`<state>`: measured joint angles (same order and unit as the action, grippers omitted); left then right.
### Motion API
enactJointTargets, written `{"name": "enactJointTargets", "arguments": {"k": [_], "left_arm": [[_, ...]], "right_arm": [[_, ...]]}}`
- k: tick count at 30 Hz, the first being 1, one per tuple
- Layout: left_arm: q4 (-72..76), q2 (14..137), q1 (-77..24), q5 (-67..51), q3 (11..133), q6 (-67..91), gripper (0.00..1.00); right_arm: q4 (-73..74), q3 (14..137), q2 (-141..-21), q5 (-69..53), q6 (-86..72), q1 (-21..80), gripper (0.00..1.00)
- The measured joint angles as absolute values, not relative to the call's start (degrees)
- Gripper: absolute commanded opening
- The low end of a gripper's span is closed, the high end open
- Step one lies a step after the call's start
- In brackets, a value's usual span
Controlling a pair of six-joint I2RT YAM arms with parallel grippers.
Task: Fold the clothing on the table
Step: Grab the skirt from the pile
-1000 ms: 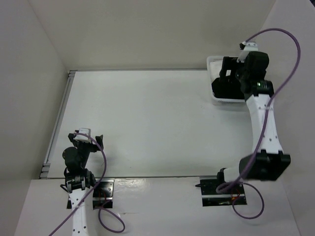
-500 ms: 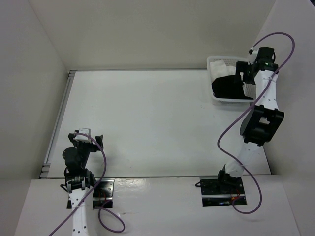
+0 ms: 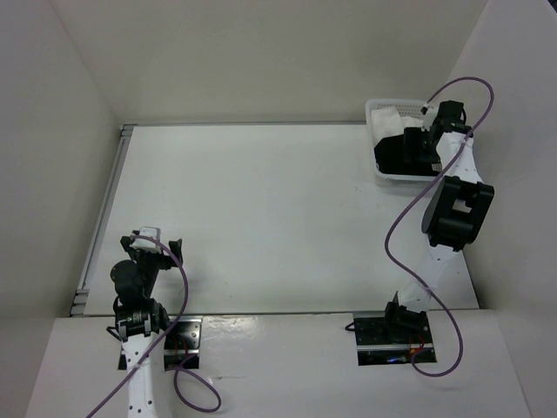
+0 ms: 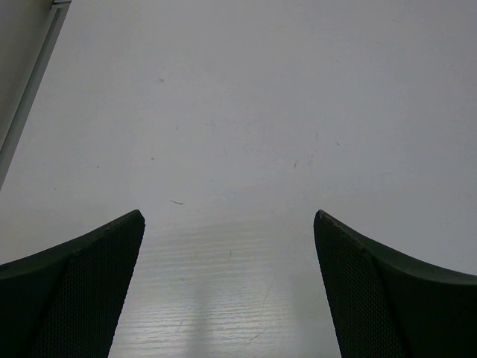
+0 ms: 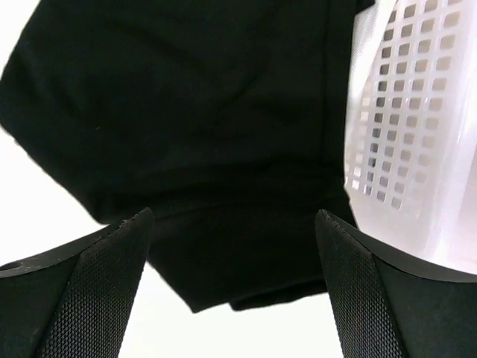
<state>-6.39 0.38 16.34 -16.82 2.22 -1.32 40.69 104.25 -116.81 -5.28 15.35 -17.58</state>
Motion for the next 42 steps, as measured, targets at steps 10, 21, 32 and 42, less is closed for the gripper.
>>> {"name": "enactJointTargets", "arguments": {"k": [10,21,32,42], "left_arm": [[-6.39,0.38,16.34,-16.82,2.22,-1.32,1.0],[-6.39,0.38,16.34,-16.82,2.22,-1.32,1.0],[-6.39,0.38,16.34,-16.82,2.22,-1.32,1.0],[-6.39,0.38,16.34,-16.82,2.22,-1.32,1.0]], "right_arm": [[38.26,102.72,-119.55,-3.77,16.47,-17.58,0.88],[38.63,102.02,-120.99,-2.74,17.85,-17.58,0.0],[39.31,101.65,-120.55,-3.79,17.72,-17.58,0.0],[41.63,102.13,-116.14,-5.67,17.85,-17.37,0.93]]}}
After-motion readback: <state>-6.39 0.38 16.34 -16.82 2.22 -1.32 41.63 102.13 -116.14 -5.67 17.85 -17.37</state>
